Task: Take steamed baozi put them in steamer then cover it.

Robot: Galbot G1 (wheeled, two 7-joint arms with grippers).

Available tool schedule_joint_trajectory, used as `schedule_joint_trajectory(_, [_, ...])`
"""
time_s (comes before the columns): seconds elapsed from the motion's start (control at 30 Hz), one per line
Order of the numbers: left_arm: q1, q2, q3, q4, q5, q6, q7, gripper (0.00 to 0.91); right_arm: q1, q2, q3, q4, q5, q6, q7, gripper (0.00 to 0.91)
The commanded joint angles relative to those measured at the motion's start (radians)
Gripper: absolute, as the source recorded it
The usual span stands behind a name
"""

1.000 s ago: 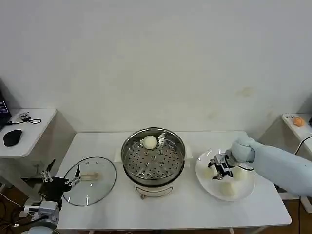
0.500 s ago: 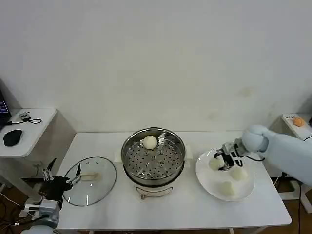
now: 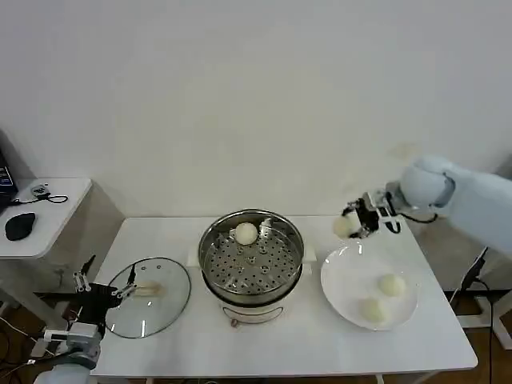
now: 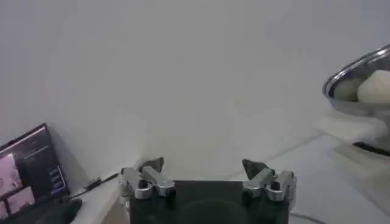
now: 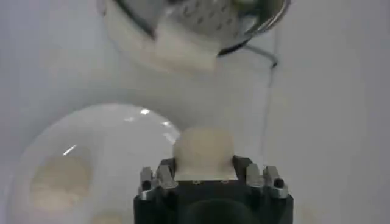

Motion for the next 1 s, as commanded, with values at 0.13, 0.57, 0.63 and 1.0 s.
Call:
schedule_joint_trajectory(0.13, [-0.012,-0.004,-0.014,0.009,0.0,-0.001,-0.001,0.907,0.084,0.271,-0.059,0.035,0.192,-0.152,0.093,0.645])
schedule_joint_trajectory(0.57, [-0.013,-0.009,-0.048,0.014,-0.004,-0.005,-0.001,0.907,-0.011,0.538,-0.082,-0.07,0.395,-0.338,0.199,0.645])
schedule_joint_trajectory(0.63, [-0.012,-0.01,-0.05,0.013,-0.005,-0.006,-0.001,0.907,-0.026,0.564,-0.081,-0.096,0.398,-0.344,0.2,0.645])
schedule_joint_trajectory(1.0, [-0.009,-0.014,-0.068,0.009,-0.013,-0.009,-0.002,0.907,-0.08,0.65,-0.08,-0.191,0.468,-0.394,0.219,0.645])
